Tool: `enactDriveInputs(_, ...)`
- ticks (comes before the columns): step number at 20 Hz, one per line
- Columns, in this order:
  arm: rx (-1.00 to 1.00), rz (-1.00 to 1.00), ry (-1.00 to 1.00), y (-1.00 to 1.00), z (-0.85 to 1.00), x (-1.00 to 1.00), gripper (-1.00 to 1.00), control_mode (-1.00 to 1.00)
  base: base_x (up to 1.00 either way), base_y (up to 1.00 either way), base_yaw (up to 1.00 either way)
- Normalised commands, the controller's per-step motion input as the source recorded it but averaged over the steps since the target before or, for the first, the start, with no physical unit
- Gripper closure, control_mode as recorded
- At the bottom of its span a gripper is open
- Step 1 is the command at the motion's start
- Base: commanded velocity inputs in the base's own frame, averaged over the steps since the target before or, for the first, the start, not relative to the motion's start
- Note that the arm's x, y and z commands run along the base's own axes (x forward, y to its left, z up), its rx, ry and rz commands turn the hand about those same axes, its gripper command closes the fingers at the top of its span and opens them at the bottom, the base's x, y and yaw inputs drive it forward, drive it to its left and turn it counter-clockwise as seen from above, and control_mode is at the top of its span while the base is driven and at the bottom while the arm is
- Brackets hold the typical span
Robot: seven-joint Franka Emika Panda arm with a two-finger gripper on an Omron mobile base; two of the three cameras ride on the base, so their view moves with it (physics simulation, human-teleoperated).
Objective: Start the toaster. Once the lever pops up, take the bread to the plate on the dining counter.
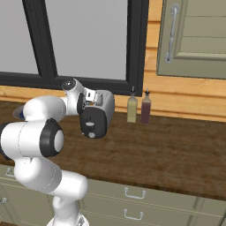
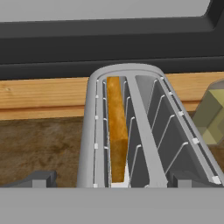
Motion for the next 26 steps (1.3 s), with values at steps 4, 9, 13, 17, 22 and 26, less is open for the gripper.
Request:
enactDriveInputs(4,0.00,0.00,0.00,0.00,0.00,0.00,-1.00,-1.00,0.00,0.00,0.00)
enactDriveInputs(9,0.00,0.00,0.00,0.00,0.00,0.00,-1.00,-1.00,0.00,0.00,0.00)
enactDriveInputs(13,0.00,0.00,0.00,0.00,0.00,0.00,-1.00,-1.00,0.00,0.00,0.00)
enactDriveInputs(17,0.00,0.00,0.00,0.00,0.00,0.00,-1.00,-1.00,0.00,0.00,0.00)
enactDriveInputs(22,0.00,0.00,0.00,0.00,0.00,0.00,-1.00,-1.00,0.00,0.00,0.00)
enactDriveInputs(26,0.00,0.00,0.00,0.00,0.00,0.00,-1.00,-1.00,0.00,0.00,0.00)
